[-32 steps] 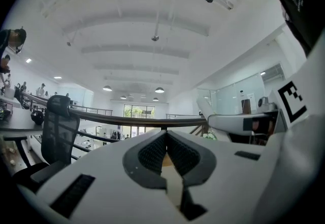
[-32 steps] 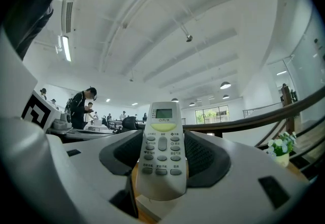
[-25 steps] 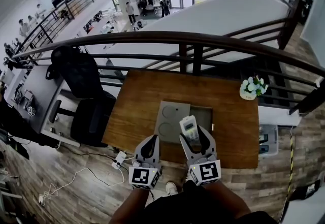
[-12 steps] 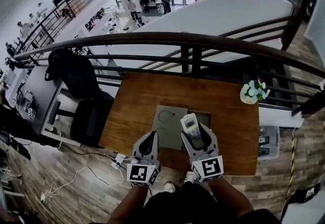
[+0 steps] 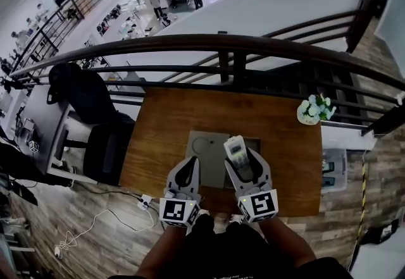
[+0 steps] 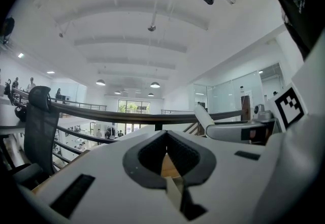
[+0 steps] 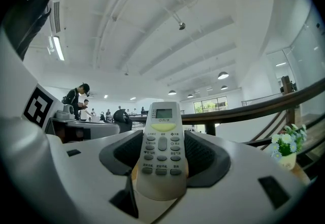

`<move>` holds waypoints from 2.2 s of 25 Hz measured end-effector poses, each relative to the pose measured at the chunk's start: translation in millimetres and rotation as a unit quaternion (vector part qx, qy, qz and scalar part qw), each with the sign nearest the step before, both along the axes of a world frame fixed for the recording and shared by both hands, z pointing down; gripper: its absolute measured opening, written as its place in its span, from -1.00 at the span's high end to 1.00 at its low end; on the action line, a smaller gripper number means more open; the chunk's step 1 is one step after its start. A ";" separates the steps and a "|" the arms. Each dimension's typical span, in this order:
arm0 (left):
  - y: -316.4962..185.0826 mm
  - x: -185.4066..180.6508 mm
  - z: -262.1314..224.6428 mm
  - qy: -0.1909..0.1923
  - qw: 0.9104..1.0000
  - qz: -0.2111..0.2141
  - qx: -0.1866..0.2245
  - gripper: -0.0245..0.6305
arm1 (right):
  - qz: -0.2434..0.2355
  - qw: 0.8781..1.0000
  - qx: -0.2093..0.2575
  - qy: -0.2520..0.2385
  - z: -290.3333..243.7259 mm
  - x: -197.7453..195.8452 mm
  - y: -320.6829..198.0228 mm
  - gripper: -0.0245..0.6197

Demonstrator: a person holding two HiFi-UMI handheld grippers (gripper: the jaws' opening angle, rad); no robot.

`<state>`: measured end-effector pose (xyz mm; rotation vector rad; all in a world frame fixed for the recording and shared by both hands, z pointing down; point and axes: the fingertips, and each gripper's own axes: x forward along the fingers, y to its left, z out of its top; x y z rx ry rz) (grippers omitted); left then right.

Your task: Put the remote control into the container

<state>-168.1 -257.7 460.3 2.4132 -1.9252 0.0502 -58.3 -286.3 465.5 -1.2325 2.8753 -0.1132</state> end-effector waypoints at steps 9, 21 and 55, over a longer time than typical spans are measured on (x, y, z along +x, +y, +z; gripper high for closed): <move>-38.7 -9.4 1.9 0.005 0.998 0.054 -0.005 0.90 | 0.077 0.997 -0.022 -0.004 7.9 8.7 -32.6 0.10; -78.1 -9.9 36.2 0.017 0.995 0.094 -0.036 0.90 | 0.124 0.991 -0.044 0.033 40.7 13.6 -56.0 0.10; -73.6 -8.2 114.2 -0.002 0.986 0.116 -0.119 0.90 | 0.201 0.944 -0.225 0.131 214.7 20.0 -68.4 0.10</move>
